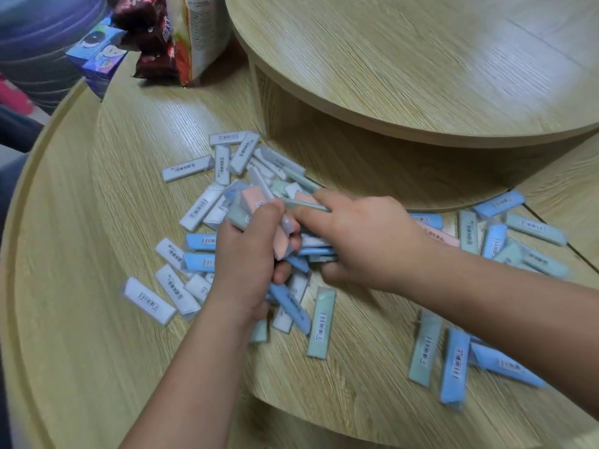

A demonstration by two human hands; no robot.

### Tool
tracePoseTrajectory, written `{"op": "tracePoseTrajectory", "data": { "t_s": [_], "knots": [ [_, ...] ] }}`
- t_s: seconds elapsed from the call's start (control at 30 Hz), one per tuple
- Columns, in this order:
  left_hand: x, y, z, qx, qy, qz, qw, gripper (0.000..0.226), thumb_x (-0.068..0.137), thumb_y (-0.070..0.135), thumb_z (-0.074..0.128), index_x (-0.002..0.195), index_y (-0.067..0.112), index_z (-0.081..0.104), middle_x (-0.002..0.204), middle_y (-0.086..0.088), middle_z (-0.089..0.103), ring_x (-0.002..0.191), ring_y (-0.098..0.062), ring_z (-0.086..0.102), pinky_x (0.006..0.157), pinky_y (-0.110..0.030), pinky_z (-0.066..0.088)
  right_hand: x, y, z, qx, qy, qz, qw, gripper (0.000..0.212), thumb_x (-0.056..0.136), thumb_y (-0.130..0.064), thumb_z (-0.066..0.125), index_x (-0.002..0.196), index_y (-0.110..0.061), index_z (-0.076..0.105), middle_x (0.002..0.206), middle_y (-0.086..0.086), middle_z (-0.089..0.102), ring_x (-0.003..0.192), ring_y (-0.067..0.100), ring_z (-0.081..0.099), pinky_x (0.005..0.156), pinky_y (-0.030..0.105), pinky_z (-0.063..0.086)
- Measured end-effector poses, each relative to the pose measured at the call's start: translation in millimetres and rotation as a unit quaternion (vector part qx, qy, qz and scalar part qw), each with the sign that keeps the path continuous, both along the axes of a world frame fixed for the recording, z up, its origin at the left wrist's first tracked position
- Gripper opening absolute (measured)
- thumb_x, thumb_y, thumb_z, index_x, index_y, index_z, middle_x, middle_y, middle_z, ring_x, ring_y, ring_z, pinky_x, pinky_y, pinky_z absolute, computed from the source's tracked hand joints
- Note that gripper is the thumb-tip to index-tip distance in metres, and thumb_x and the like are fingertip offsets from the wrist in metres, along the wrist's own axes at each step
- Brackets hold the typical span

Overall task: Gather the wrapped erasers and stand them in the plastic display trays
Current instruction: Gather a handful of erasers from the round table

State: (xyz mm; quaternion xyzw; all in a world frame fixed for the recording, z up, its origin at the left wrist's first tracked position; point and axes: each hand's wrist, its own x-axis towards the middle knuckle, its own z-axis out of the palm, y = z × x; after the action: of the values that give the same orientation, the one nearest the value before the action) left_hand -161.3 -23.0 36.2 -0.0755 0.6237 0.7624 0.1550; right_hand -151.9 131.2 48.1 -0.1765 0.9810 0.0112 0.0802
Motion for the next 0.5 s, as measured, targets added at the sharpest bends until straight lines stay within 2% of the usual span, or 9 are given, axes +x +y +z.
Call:
{"op": "tracePoseTrajectory", "data": {
  "t_s": [0.13, 0.3, 0.4, 0.5],
  "knots": [
    [-1, 1, 5, 0.072, -0.004, 0.031, 0.997, 0.04, 0.097, 0.019, 0.05, 0.059, 0.025, 0.063, 0.064, -0.004, 0.053, 0.052, -0.014, 0.045, 0.034, -0.015, 0.023, 3, 2, 2, -0.02, 0.007, -0.024, 0.999, 0.059, 0.077, -0.05, 0.061, 0.133, -0.041, 0.044, 0.116, -0.009, 0.054, 0.091, 0.02, 0.063, 0.063, 0.029, 0.047],
    [1, 1, 11, 0.085, 0.007, 0.022, 0.996, 0.044, 0.097, 0.02, 0.048, 0.057, 0.026, 0.064, 0.062, -0.001, 0.053, 0.051, -0.014, 0.041, 0.032, -0.015, 0.024, 1, 10, 3, -0.028, 0.014, 0.007, 0.999, 0.056, 0.08, -0.046, 0.06, 0.134, -0.043, 0.045, 0.115, -0.009, 0.055, 0.089, 0.021, 0.063, 0.062, 0.03, 0.048],
    [3, 4, 12, 0.083, 0.013, 0.012, 0.996, 0.039, 0.093, 0.024, 0.051, 0.057, 0.026, 0.065, 0.06, -0.001, 0.053, 0.049, -0.015, 0.039, 0.032, -0.015, 0.025, 4, 14, -1, -0.044, 0.019, 0.022, 0.999, 0.057, 0.076, -0.043, 0.059, 0.132, -0.039, 0.049, 0.112, -0.004, 0.058, 0.081, 0.026, 0.064, 0.059, 0.035, 0.052],
    [4, 6, 17, 0.089, 0.023, 0.024, 0.995, 0.036, 0.092, 0.024, 0.051, 0.058, 0.027, 0.065, 0.062, -0.001, 0.053, 0.05, -0.013, 0.042, 0.032, -0.015, 0.024, 5, 23, -4, -0.093, 0.048, 0.024, 0.994, 0.06, 0.07, -0.039, 0.07, 0.129, -0.036, 0.056, 0.11, 0.0, 0.061, 0.076, 0.028, 0.065, 0.055, 0.037, 0.053]
  ]
}}
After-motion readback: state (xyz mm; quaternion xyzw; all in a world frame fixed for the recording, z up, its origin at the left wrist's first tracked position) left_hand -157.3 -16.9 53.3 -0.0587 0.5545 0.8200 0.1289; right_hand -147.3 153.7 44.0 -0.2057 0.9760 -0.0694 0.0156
